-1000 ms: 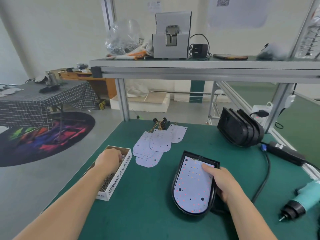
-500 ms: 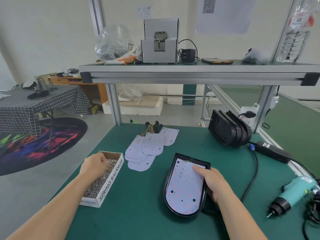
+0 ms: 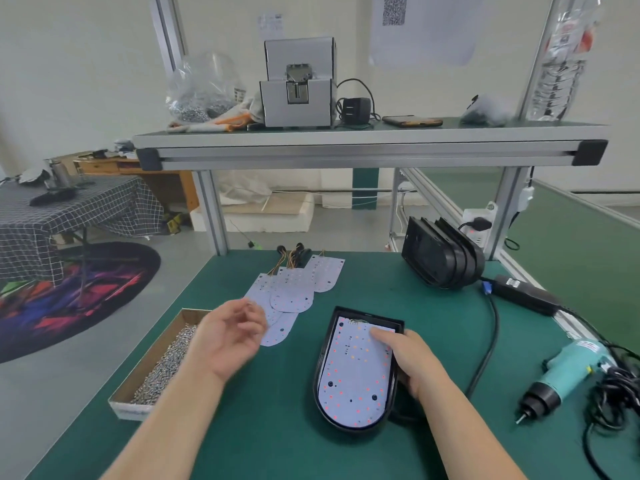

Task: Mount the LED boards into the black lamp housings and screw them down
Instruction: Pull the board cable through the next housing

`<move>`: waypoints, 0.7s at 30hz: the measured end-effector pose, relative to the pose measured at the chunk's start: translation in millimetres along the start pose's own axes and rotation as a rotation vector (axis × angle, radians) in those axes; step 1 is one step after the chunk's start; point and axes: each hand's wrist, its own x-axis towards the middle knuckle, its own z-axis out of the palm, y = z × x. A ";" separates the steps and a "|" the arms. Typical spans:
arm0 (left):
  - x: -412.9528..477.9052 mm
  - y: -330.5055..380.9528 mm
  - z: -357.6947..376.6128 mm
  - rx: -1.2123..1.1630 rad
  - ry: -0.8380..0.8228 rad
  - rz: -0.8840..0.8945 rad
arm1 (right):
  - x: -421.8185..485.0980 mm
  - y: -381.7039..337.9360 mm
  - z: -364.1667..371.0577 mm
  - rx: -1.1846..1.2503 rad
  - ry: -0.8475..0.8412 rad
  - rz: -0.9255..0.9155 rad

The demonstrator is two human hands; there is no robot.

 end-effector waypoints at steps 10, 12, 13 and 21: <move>36.4 -123.8 53.3 0.375 0.027 -0.201 | -6.6 -4.0 -0.8 -0.093 0.001 -0.011; 42.6 -135.6 52.6 0.494 0.032 -0.138 | -10.5 -4.0 -4.4 -0.130 -0.023 -0.006; 45.0 -139.1 51.6 0.531 0.039 -0.106 | -13.8 -5.3 -7.8 -0.152 -0.027 -0.015; 51.6 -139.8 45.5 0.641 0.106 -0.013 | -56.5 -25.5 -140.9 -0.810 0.865 -0.155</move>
